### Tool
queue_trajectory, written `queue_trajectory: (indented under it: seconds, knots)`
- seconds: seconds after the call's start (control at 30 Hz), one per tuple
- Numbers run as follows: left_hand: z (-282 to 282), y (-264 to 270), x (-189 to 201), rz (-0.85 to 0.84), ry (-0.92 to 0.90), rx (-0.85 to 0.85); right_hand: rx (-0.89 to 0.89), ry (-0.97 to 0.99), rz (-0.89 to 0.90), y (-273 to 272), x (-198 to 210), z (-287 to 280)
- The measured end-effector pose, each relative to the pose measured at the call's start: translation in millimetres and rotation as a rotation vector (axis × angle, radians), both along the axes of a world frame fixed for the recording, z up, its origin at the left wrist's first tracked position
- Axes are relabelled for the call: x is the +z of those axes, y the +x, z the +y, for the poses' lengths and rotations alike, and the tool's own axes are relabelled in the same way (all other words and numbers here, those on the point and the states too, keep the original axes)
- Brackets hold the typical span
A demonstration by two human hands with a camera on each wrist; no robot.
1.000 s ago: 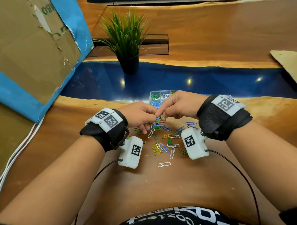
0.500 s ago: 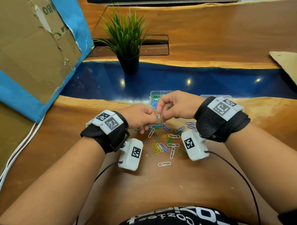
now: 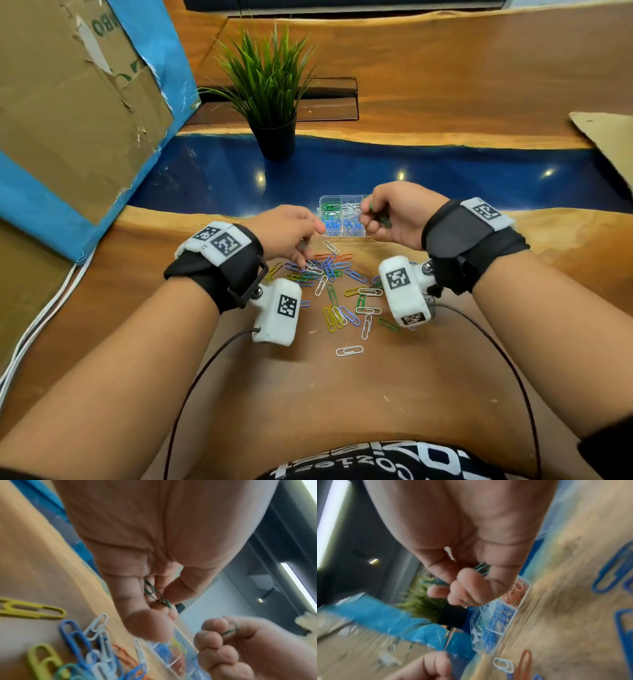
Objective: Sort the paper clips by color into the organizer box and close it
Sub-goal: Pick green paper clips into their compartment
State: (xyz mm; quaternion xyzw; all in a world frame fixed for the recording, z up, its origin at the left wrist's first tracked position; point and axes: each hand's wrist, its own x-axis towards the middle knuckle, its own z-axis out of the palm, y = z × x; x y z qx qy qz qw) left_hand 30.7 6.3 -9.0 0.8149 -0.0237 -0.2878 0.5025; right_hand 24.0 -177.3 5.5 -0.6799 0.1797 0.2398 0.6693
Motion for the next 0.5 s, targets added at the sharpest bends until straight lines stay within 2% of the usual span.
queue_trajectory:
  seconds: [0.17, 0.33, 0.5]
  knots:
    - [-8.2, 19.8, 5.2, -0.002, -0.082, 0.103, -0.213, 0.166, 0.044, 12.9, 3.0, 1.5]
    - [-18.7, 42.5, 8.1, -0.056, -0.066, 0.146, -0.19, 0.139, 0.079, 29.1, 6.5, 17.5]
    - [-26.5, 56.5, 8.7, -0.121, 0.031, 0.162, -0.201, 0.129, 0.103, 38.8, 11.2, 27.9]
